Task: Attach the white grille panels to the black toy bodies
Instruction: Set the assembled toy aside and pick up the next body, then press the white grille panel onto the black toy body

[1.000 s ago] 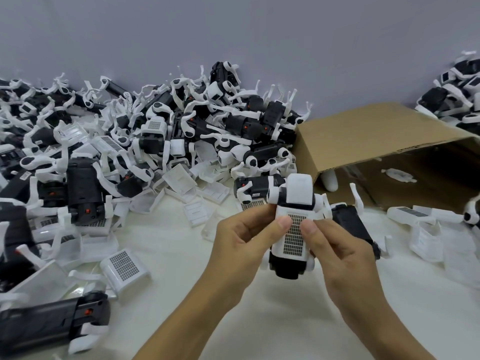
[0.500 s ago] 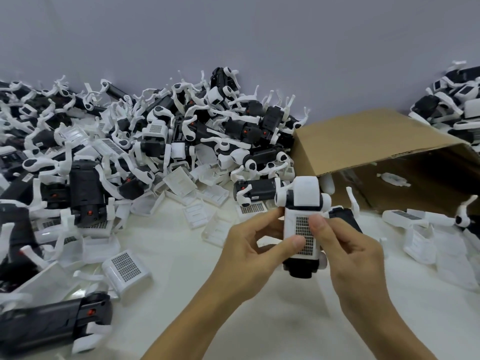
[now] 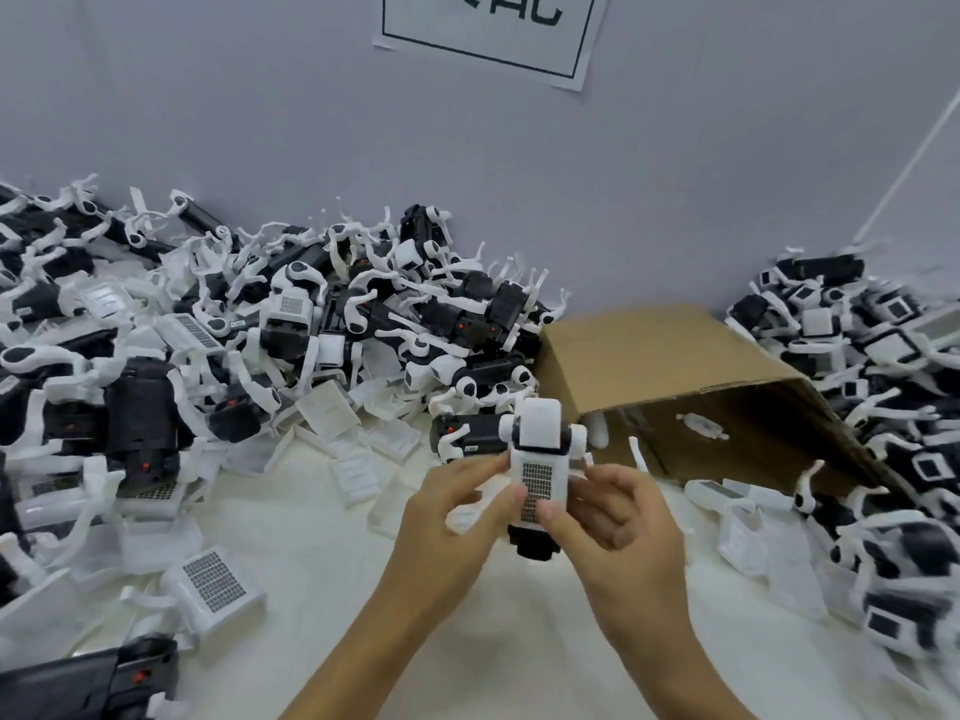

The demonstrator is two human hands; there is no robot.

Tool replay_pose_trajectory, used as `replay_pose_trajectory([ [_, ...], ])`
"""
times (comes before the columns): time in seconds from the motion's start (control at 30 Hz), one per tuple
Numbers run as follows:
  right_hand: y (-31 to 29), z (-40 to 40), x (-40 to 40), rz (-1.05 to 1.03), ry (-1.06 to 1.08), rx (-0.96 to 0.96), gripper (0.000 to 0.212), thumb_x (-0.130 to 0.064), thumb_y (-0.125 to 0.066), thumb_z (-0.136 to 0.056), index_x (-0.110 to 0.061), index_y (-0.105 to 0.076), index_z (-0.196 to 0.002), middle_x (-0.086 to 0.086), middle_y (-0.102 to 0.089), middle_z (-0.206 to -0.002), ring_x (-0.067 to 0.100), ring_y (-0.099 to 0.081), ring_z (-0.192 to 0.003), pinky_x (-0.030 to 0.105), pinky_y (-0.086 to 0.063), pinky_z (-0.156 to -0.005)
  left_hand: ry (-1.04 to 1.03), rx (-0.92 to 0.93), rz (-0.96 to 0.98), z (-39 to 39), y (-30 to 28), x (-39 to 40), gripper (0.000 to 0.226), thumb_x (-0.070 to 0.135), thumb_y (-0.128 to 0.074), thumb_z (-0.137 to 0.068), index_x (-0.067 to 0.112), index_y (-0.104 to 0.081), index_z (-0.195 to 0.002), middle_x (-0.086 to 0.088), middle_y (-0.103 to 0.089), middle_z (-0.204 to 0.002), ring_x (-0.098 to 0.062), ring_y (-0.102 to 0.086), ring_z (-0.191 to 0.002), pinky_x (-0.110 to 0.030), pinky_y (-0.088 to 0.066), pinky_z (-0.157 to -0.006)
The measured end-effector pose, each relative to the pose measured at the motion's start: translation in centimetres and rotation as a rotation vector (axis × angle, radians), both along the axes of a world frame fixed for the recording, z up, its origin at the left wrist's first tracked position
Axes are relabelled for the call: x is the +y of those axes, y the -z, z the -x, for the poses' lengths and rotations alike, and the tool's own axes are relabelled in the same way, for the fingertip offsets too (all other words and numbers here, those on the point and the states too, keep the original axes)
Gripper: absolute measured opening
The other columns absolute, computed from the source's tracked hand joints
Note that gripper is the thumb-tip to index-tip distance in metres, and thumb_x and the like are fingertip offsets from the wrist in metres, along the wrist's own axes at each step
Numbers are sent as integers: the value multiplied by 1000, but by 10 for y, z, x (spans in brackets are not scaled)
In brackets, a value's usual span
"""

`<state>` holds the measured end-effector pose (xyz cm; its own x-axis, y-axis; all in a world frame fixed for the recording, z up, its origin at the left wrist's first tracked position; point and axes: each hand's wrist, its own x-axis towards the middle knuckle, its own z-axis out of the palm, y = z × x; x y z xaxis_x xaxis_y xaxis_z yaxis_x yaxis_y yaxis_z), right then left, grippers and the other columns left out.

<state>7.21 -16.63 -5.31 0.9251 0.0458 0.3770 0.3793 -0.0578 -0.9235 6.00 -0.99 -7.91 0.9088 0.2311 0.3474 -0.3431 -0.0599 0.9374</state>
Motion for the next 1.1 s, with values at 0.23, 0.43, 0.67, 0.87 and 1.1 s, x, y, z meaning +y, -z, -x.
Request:
replay_pose_trajectory([
  [0.23, -78, -23, -97, 786, 345, -899, 14, 1, -82, -76, 2, -69, -84, 13, -67, -107, 26, -67, -92, 34, -59, -76, -289, -302, -290, -10, 16, 8, 11, 30, -72, -89, 33, -66, -81, 21, -65, -89, -6, -60, -84, -21, -46, -73],
  [0.43, -226, -78, -188, 1071, 745, -1089, 12, -5, -74, -87, 2, -66, -92, 26, -66, -109, 39, -65, -86, 43, -53, -72, -307, -354, -433, -19, 20, 2, 32, 43, -58, -80, 14, -71, -78, 15, -64, -87, 2, -55, -86, -10, -41, -76],
  [0.67, -305, -121, -216, 1051, 792, -178, 48, -49, -66, -93, -13, -70, -124, 7, -66, -130, 28, -59, -120, 36, -38, -107, -388, -348, -417, -22, 14, 0, 35, 41, -56, -77, 10, -71, -72, 10, -63, -77, 4, -54, -80, -11, -42, -73],
  [0.87, -190, -106, -154, 1164, 315, -78, 21, -45, -66, -93, -29, -74, -104, -15, -69, -98, -1, -61, -88, 17, -44, -82, -372, -246, -381, -21, 17, 1, 15, 29, -66, -83, 16, -69, -75, 11, -65, -79, -4, -56, -81, -25, -45, -71],
  [1.1, -65, -85, -65, 1174, 68, 141, 28, -64, -64, -87, -36, -69, -86, -14, -70, -93, 5, -65, -85, 23, -53, -73, -289, -91, -470, -16, 16, 4, 25, 3, -76, -84, 24, -65, -78, 15, -64, -81, -7, -59, -87, -15, -42, -77],
])
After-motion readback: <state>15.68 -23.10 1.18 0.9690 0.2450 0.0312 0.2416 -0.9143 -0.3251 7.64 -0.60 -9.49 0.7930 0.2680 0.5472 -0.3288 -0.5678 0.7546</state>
